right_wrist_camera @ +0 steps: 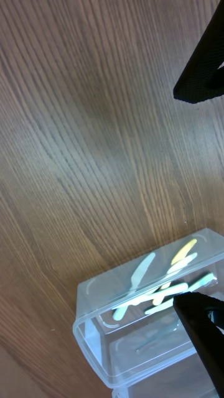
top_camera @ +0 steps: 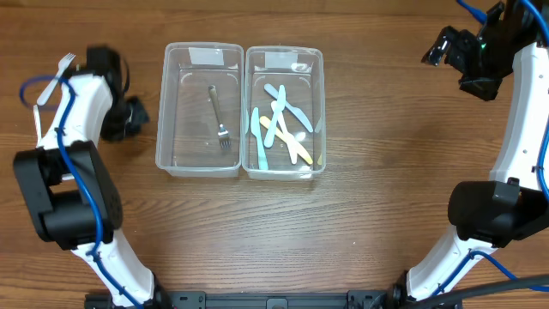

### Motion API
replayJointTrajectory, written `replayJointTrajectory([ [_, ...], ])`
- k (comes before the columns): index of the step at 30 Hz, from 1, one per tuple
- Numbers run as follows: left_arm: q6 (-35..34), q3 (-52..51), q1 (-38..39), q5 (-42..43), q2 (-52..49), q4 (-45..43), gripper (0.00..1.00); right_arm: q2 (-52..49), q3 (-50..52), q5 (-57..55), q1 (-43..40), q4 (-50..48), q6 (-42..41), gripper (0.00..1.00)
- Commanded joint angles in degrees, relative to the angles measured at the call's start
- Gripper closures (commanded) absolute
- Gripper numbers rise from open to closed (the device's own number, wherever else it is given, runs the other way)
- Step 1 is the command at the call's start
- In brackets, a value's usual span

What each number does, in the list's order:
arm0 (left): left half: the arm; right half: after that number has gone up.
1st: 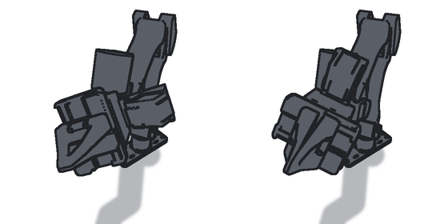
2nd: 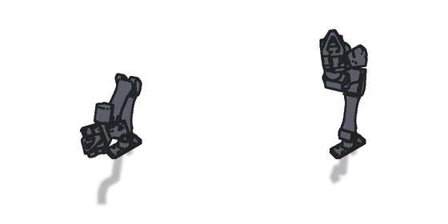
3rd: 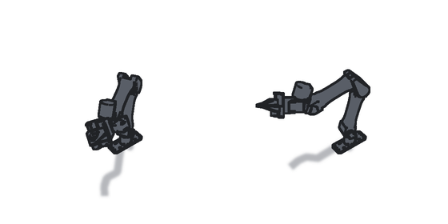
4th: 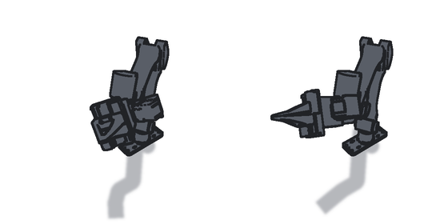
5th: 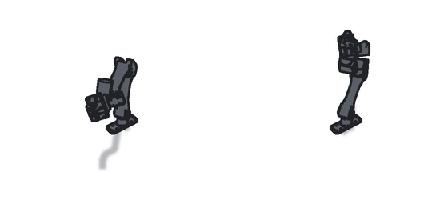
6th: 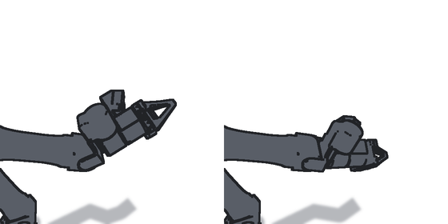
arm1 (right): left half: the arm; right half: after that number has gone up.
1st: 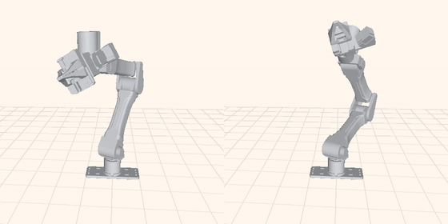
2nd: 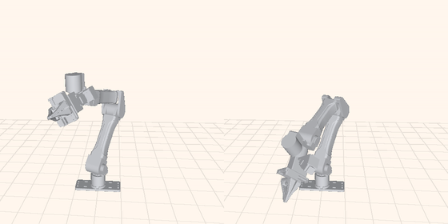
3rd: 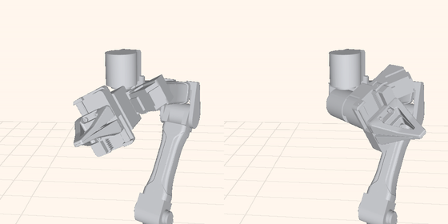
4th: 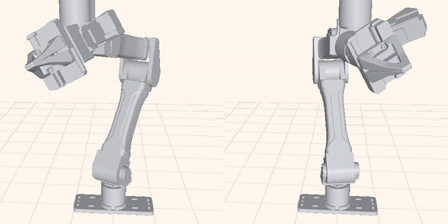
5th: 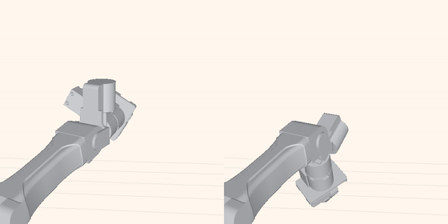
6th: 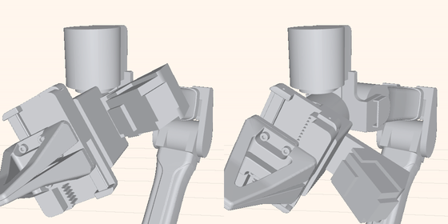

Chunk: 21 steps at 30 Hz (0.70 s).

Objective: Pack container
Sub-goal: 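Carry the silver fork into the left container and release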

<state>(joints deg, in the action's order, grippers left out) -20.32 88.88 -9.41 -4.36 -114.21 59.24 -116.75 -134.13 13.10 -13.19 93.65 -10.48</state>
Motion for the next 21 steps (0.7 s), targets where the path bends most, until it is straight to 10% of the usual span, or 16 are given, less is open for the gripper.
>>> replayJointTrajectory([
  [1, 3.41, 12.61, 7.34, -5.16, 9.29, 4.50, 0.96, 0.90, 0.35, -0.11, -0.07, -0.28, 0.26, 0.00],
  [21, 0.94, 18.14, 28.85, 3.15, -5.09, 10.21, 0.96, 0.90, 0.35, 0.35, -0.07, 0.11, 0.26, 0.00],
])
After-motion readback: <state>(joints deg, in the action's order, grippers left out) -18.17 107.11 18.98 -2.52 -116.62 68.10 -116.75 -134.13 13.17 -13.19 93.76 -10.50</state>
